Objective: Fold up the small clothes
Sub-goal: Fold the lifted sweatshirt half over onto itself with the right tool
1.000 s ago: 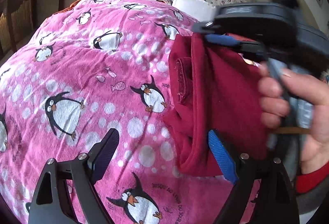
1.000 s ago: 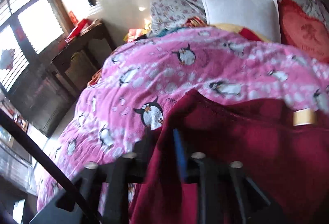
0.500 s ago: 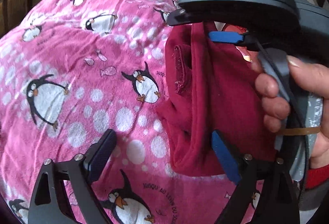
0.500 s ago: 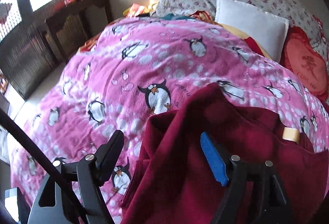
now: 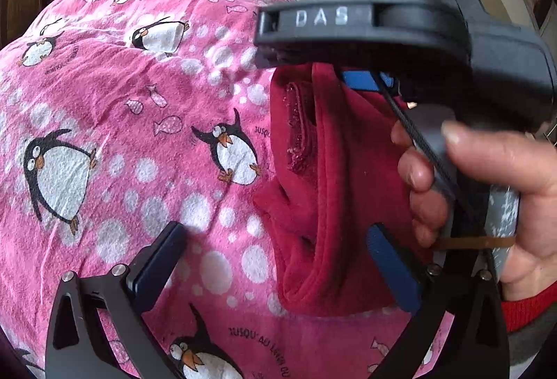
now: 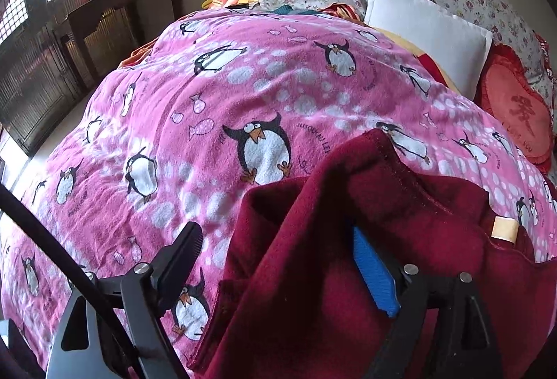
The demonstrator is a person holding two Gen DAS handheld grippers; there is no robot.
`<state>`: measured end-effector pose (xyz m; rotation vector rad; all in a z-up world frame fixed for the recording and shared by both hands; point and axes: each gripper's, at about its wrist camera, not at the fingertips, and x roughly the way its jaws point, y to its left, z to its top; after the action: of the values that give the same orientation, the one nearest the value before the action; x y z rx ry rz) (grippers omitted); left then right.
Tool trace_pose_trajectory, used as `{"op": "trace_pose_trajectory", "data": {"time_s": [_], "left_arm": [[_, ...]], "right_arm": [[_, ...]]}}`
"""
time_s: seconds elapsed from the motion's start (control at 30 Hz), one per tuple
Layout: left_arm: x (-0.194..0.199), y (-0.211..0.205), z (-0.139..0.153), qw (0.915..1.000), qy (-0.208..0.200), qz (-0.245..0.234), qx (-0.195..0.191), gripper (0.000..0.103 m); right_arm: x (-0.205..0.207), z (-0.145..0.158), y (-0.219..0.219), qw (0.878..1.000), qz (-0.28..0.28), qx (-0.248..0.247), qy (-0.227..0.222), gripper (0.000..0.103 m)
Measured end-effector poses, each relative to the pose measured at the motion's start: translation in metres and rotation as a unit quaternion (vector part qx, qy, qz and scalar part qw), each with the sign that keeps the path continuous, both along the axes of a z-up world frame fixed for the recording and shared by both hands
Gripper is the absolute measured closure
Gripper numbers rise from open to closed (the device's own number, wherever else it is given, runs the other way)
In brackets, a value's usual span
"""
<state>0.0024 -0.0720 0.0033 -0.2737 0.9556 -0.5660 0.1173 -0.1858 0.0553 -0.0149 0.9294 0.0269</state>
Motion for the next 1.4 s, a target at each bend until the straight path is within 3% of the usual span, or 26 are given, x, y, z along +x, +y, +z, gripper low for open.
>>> {"op": "trace_pose_trajectory", "data": {"time_s": [0.07,0.13,0.17,0.23,0.3,0.47,0.8,1.1,1.23,1.4], "left_arm": [[0.003,0.001,0.001,1.0,-0.003,0.0,-0.001,0.0],[0.002,0.0,0.002,0.9999,-0.009,-0.006,-0.001,0.0],[0.002,-0.002,0.002,0.9998,-0.012,-0.015,-0.003,0.001],[0.002,-0.009,0.001,0.9993,-0.016,-0.033,-0.001,0.018],[0.004,-0.014,0.0,0.9987,-0.015,-0.049,0.0,0.057],[0.006,-0.011,-0.001,0.9958,-0.001,-0.078,-0.048,0.082],[-0.033,-0.023,0.057,0.9895,-0.073,-0.118,-0.039,0.085],[-0.09,-0.1,0.105,0.9668,-0.129,-0.219,-0.021,0.085],[-0.114,-0.156,0.103,0.9564,-0.132,-0.26,-0.012,0.085],[-0.132,-0.22,0.08,0.9455,-0.128,-0.299,0.023,0.085]], "right_arm": [[-0.002,-0.002,0.0,0.999,-0.008,-0.03,-0.008,0.051],[-0.005,-0.002,-0.004,0.999,-0.012,-0.034,-0.018,0.06],[-0.007,0.0,-0.006,0.999,-0.009,-0.023,-0.022,0.073],[-0.011,0.002,-0.009,1.0,-0.004,-0.004,-0.024,0.084],[-0.015,0.005,-0.012,0.999,-0.006,0.008,-0.032,0.087],[-0.03,0.016,-0.02,0.997,-0.008,0.049,-0.055,0.09],[-0.086,0.071,-0.059,0.989,-0.007,0.095,-0.116,0.091],[-0.17,0.114,-0.15,0.979,-0.059,0.11,-0.159,0.092],[-0.2,0.111,-0.196,0.976,-0.096,0.109,-0.163,0.092],[-0.225,0.09,-0.25,0.97,-0.141,0.119,-0.157,0.092]]}}
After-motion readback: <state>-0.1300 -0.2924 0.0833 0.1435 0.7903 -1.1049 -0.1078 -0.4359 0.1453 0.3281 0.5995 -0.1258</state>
